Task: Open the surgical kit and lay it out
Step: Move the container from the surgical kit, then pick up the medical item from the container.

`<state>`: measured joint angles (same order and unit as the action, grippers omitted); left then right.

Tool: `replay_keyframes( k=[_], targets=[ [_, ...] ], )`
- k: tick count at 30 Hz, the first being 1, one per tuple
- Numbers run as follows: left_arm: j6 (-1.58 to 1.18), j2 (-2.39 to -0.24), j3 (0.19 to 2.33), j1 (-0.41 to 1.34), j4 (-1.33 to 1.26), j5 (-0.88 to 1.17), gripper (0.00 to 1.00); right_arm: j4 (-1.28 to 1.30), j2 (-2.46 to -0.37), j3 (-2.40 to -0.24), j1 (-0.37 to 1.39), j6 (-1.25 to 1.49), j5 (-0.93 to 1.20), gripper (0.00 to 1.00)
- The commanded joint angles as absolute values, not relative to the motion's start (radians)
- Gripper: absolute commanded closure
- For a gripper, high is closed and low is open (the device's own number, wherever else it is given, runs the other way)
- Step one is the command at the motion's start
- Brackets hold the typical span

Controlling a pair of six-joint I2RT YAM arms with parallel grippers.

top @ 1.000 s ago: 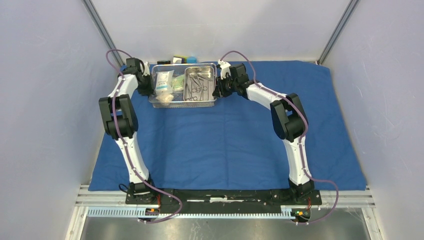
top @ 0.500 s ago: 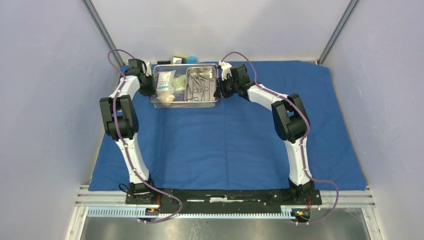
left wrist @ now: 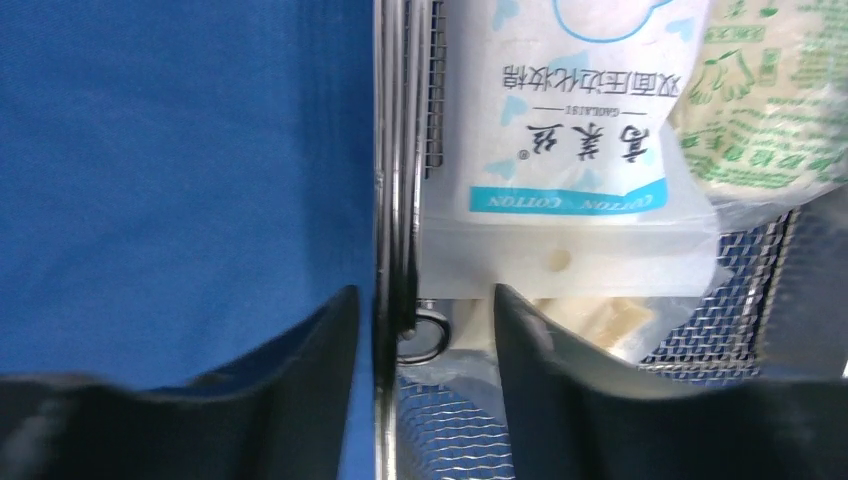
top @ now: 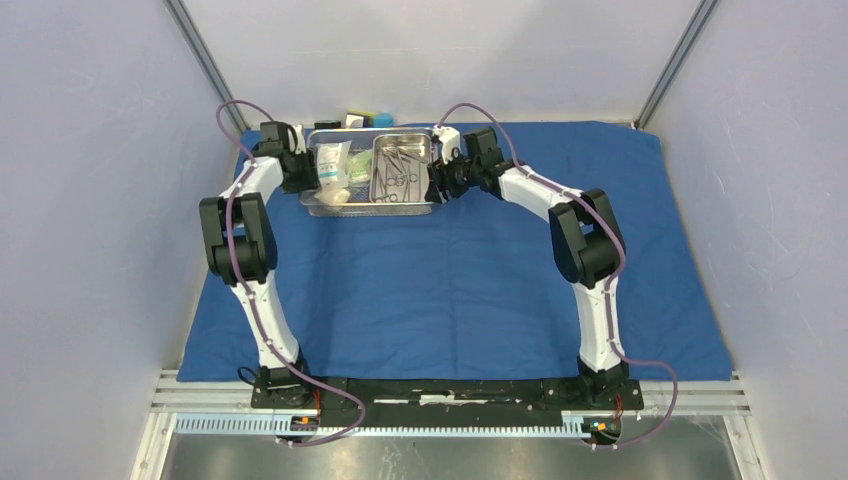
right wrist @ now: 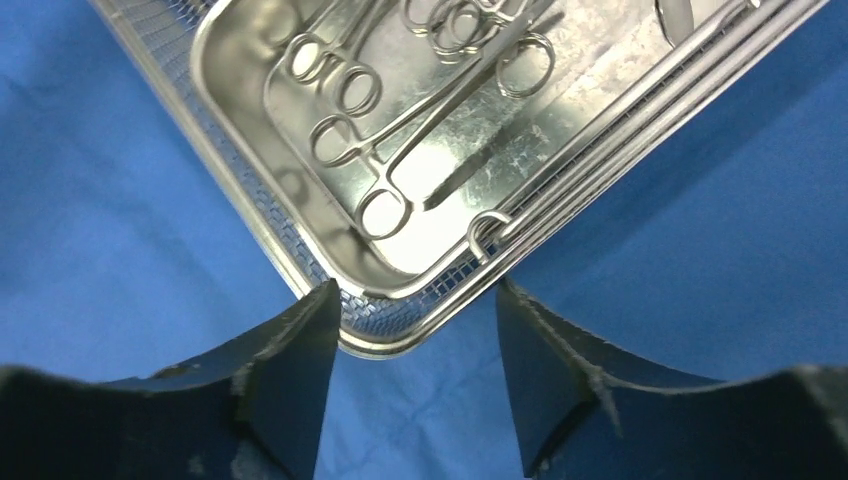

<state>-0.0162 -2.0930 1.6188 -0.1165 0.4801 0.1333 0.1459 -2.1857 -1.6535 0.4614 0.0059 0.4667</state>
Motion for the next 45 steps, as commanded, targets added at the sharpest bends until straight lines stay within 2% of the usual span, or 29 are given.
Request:
replay_keyframes(
  k=[1,5,10,16,23,28,39,45],
  targets=[
    [-0.032,-1.981,1.58,-0.096,0.365,0.098,0.33,0.194,-2.052,-1.645,0.41,-0.109,0.557,0.32],
    [-0.035,-1.91,1.54,-0.098,0.297,0.1,0.17,0.18,-1.952,-1.574,0.32,-0.13,0.601,0.17],
    [-0.027,-1.88,1.566,-0.073,0.285,0.142,0.14,0.235,-1.83,-1.478,0.233,-0.256,0.58,0.15],
    [-0.002,-2.009,1.749,0.026,0.366,0.122,0.22,0.28,-1.702,-1.327,0.198,-0.389,0.494,0.17],
    [-0.008,-2.157,1.91,0.077,0.451,0.021,0.28,0.271,-1.616,-1.204,0.175,-0.407,0.485,0.17],
    [-0.008,-2.192,1.902,0.079,0.458,-0.025,0.3,0.246,-1.578,-1.136,0.163,-0.405,0.486,0.18],
    [-0.002,-2.172,1.841,0.081,0.414,0.113,0.35,0.228,-1.58,-1.104,0.152,-0.377,0.511,0.18],
    [-0.002,-2.195,1.875,0.092,0.417,0.13,0.35,0.23,-1.591,-1.103,0.15,-0.376,0.514,0.18]
  ],
)
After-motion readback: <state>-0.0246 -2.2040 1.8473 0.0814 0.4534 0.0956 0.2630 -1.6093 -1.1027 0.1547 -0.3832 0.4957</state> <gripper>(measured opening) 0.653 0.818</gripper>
